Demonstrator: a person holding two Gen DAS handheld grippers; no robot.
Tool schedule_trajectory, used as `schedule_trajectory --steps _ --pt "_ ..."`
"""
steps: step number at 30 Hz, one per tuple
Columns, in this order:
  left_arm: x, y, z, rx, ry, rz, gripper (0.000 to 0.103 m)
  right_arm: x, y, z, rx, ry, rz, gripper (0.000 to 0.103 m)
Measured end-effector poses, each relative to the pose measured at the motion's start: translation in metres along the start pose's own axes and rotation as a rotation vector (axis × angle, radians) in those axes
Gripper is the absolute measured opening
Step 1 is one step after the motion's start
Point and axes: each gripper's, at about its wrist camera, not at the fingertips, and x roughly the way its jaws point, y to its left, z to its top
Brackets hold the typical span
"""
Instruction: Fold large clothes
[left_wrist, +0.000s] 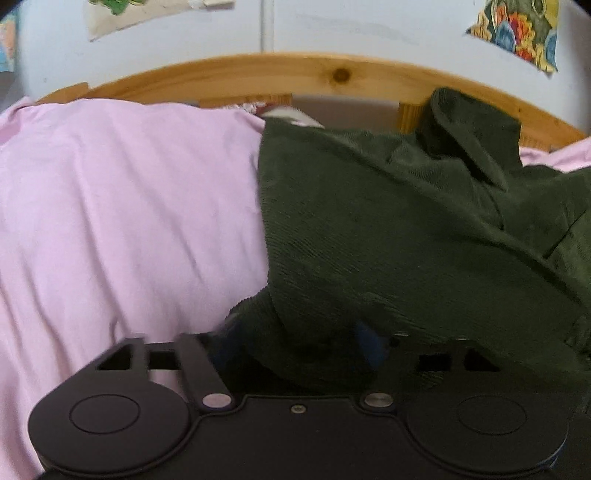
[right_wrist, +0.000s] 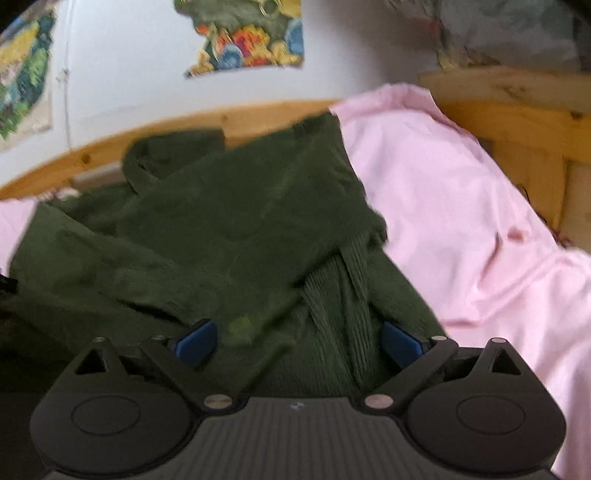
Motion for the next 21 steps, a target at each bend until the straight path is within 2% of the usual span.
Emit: schedule_trajectory --steps 4,8,12,14,17,21 --pt "-0.021 -0.009 -0.011 -0.018 -0.018 -0.055 0.09 -0.013 -0.003 0.023 0.006 -0.059 0.059 0.103" --pt "-0.033 -0.025 -0.018 -0.009 -0.024 -0.132 0.093 -0.001 -0.003 0.066 -0.005 -0.101 0.155 0.103" --pt "-0.042 -0.037 -0.027 0.0 -0.048 -0.186 0.099 0.057 0.007 0.135 0.018 -0.013 0.282 0.103" --pt "-0.041 -0.04 -0.032 0.001 -0.057 -0.208 0.101 0.087 0.016 0.161 0.015 0.004 0.312 0.103" --pt "-0.04 -0.043 -0.042 0.003 -0.051 -0.217 0.102 0.145 0.026 0.193 0.021 0.014 0.299 0.101" --pt "-0.039 -0.041 -0.051 0.005 -0.032 -0.226 0.102 0.215 0.037 0.222 0.061 0.03 0.231 0.089"
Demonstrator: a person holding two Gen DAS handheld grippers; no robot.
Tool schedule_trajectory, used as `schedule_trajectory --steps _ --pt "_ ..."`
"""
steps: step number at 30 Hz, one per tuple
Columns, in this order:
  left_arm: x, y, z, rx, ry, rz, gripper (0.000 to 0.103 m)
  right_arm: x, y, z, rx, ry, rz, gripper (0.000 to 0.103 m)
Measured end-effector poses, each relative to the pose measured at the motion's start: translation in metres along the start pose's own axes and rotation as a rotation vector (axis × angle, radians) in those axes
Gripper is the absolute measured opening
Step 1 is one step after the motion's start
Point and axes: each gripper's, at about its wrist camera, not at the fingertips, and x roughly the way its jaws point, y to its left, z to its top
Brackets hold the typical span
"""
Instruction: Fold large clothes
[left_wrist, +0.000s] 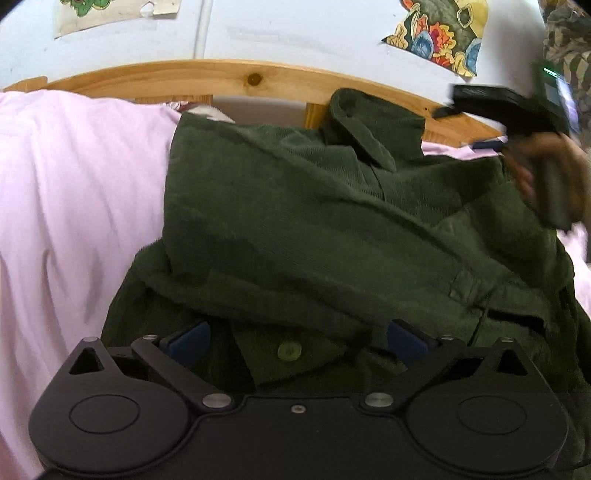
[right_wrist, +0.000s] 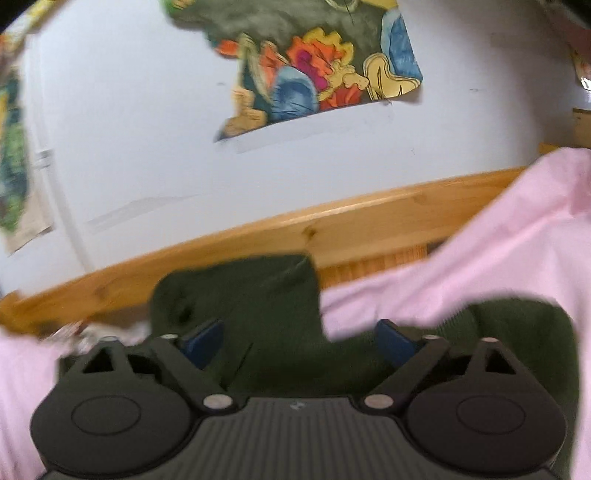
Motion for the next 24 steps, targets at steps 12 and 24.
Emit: schedule_trajectory --steps 12,24 --pt "0.002 0.005 -0.011 -0.011 0.029 -0.037 0.102 0.071 0.014 0.017 -0.035 -0.038 -0.051 0.065" --pt "-0.02 0.012 0.0 -0.044 0.006 -0.004 0.102 0.038 0.027 0.006 -0.166 -0.066 -0.055 0.007"
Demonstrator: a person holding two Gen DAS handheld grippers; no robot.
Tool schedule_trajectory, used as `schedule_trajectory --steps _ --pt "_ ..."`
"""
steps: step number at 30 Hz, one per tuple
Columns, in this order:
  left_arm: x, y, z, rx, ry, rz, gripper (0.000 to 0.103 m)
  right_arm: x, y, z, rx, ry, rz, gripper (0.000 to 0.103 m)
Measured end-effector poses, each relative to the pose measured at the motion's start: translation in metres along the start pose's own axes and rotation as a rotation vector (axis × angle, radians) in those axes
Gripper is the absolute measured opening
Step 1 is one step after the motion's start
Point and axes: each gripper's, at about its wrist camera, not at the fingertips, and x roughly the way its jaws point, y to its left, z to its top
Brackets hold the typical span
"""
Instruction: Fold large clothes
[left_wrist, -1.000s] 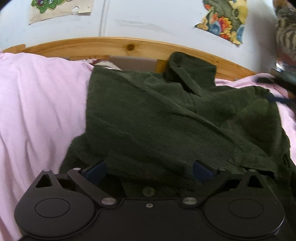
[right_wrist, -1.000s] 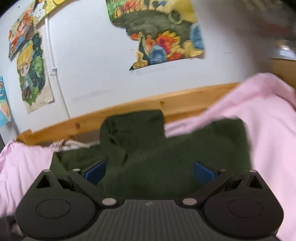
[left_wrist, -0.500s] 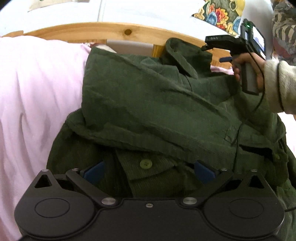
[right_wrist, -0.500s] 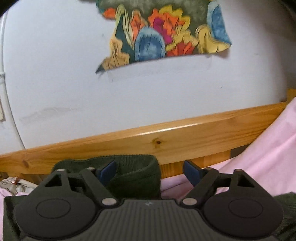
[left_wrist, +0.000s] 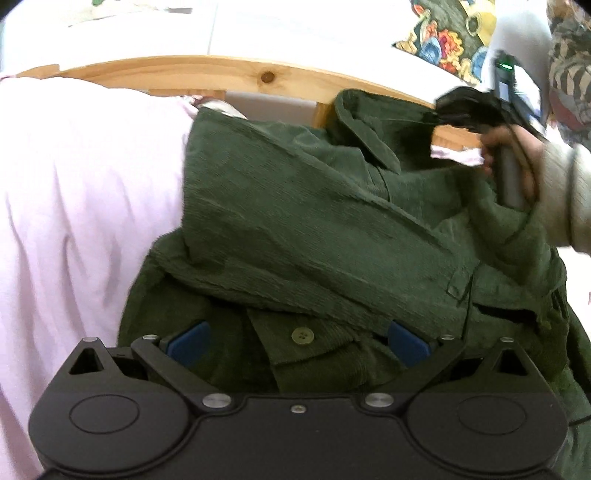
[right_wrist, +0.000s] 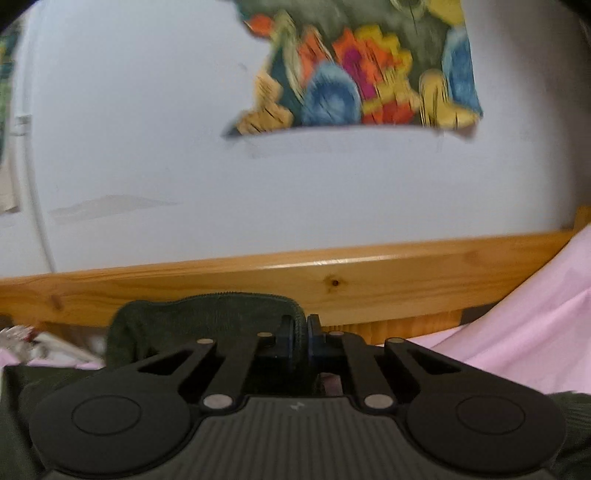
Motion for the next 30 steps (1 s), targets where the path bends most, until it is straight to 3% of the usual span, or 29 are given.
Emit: schedule_trajectory --steps 3,7,12,17,21,23,24,26,27,30 --pt "-0.01 0.002 0.006 -0.026 -0.038 0.017 0.102 -0.045 0.008 -0.008 -0.085 -0.052 0.077 0.006" --pt "-0.031 0.008 0.013 -0.062 -0.125 0.021 0.102 -0.133 0.029 -0.034 -0.26 -0.19 0.175 0.006" --pt "-0.063 0.021 0.016 -0.135 -0.245 0.024 0.102 -0.225 0.042 -0.091 -0.464 -0.286 0.189 0.006" --pt "-0.084 0.034 0.012 -0.202 -0.291 0.023 0.102 -0.263 0.036 -0.169 -0.617 -0.215 0.154 0.006" --pt "-0.081 0.03 0.014 -0.205 -0.268 0.033 0.102 -0.247 0.033 -0.215 -0.696 -0.116 0.106 0.007" --pt "-0.078 0.025 0.019 -0.191 -0.28 0.032 0.102 -0.241 0.031 -0.222 -0.681 -0.077 0.092 0.009" --pt "-0.075 0.021 0.024 -0.175 -0.297 0.037 0.102 -0.237 0.027 -0.22 -0.65 -0.048 0.093 0.011" --pt "-0.067 0.015 0.031 -0.145 -0.327 0.043 0.102 -0.239 0.024 -0.214 -0.591 -0.012 0.114 0.024" --pt "-0.059 0.011 0.036 -0.128 -0.33 0.047 0.102 -0.246 0.023 -0.21 -0.579 -0.017 0.128 0.042" --pt "-0.034 0.005 0.043 -0.085 -0.311 0.052 0.102 -0.265 0.015 -0.195 -0.547 -0.078 0.174 0.065"
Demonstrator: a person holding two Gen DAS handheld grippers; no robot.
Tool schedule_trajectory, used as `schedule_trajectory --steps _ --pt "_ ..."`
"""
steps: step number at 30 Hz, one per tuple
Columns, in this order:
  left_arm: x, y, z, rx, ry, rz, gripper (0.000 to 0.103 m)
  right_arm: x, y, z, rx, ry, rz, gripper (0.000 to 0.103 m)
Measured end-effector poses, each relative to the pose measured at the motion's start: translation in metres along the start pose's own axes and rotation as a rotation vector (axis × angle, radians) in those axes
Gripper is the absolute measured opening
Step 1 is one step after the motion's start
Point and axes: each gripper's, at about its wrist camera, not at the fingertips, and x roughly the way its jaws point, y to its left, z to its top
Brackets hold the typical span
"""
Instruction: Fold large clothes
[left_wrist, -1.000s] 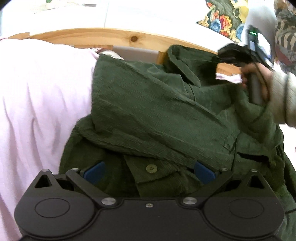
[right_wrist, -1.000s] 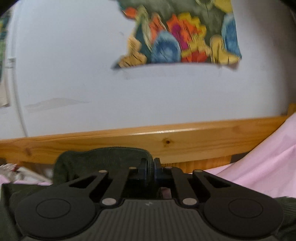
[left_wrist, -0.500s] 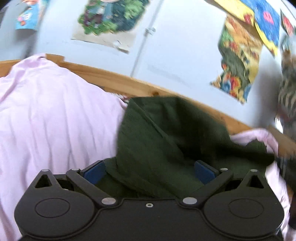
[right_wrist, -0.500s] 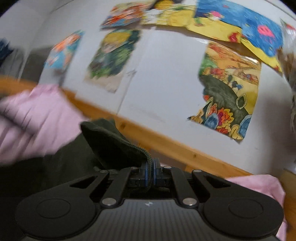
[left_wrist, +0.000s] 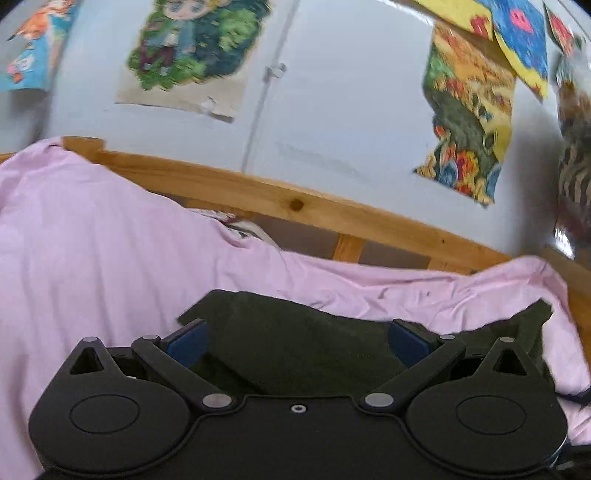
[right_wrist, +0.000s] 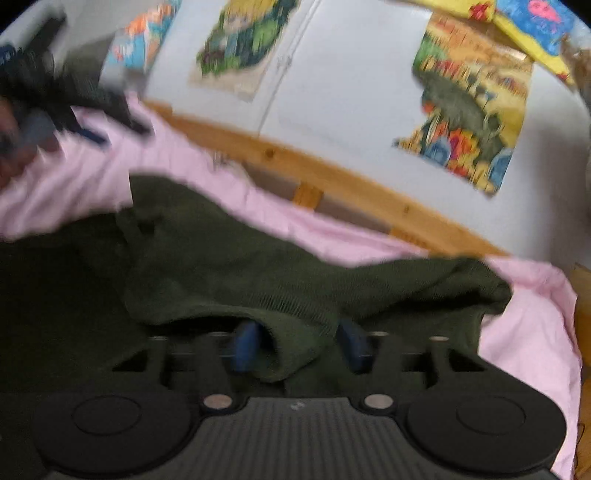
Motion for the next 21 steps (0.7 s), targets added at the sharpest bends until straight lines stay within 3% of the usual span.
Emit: schedule_trajectory --steps 3,7,11,14,16,19,21 --pt "0.029 -0.004 -0.01 0.042 0.045 0.022 0.102 -0.013 -0.019 0.018 0.041 -0.099 -0.025 0.087" --pt "0.057 0.001 -0.021 0.072 0.129 0.091 0.102 -0.006 -0.055 0.049 0.159 -0.191 -0.068 0.101" --pt "0.072 0.015 -0.025 0.072 0.154 0.179 0.102 0.043 -0.077 0.067 0.145 -0.144 -0.234 0.098" --pt "0.081 0.032 -0.023 0.036 0.162 0.267 0.1 0.093 -0.09 0.059 0.144 -0.024 -0.338 0.067" --pt "0.083 0.045 -0.02 -0.009 0.159 0.288 0.1 0.12 -0.101 0.043 0.198 0.108 -0.439 0.04" --pt "0.088 0.056 -0.019 -0.018 0.163 0.297 0.101 0.129 -0.109 0.01 0.304 0.209 -0.481 0.024" --pt "0.091 0.057 -0.021 0.011 0.168 0.307 0.101 0.124 -0.101 -0.012 0.294 0.226 -0.49 0.023"
